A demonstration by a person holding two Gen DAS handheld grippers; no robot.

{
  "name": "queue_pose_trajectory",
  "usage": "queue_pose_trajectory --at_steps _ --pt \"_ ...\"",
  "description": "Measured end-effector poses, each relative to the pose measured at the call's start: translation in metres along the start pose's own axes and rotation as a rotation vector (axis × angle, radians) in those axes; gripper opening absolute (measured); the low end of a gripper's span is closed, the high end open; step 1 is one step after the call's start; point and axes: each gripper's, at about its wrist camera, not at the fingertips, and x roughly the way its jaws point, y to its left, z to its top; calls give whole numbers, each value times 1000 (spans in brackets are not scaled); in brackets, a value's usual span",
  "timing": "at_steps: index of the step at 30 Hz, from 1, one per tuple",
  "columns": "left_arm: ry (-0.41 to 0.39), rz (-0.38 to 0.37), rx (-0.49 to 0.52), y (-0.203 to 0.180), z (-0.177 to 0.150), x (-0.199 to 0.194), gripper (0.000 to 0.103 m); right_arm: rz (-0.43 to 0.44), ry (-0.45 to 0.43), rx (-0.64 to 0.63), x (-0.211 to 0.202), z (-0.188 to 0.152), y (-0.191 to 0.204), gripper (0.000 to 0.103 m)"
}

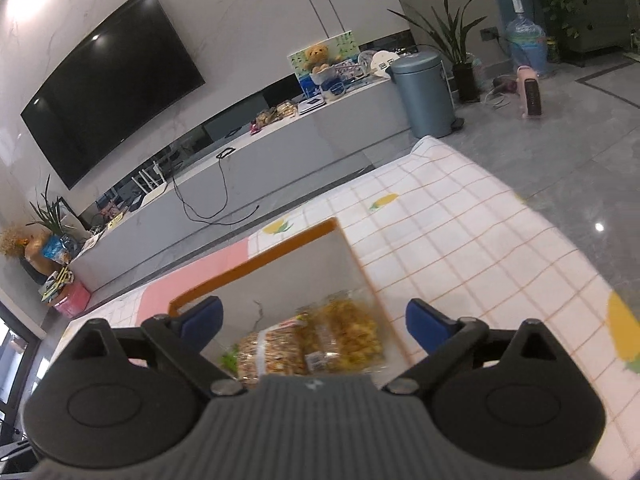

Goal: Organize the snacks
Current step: 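Lower the gluten strip pack into the box and open the left gripper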

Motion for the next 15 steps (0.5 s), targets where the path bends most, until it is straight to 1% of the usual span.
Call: queue_pose_trajectory --at_steps 4,6,9,11,13,15 --pt "42 15 11 -15 -1 17 54 -18 0 -4 -6 0 -8 97" --pt "63 16 16 -22 -2 27 54 -37 -13 -13 -12 1 -10 97" --pt "97 19 26 -36 -5 45 54 -34 -35 6 -20 2 -16 98" --pt "136 9 14 -41 -5 58 54 -40 -42 21 -21 3 -21 98" --pt "156 -8 -16 -43 -5 67 54 -51 -39 27 -20 3 -25 98" --pt "164 -2 -27 -44 -5 75 54 -61 -27 24 -19 3 -28 98"
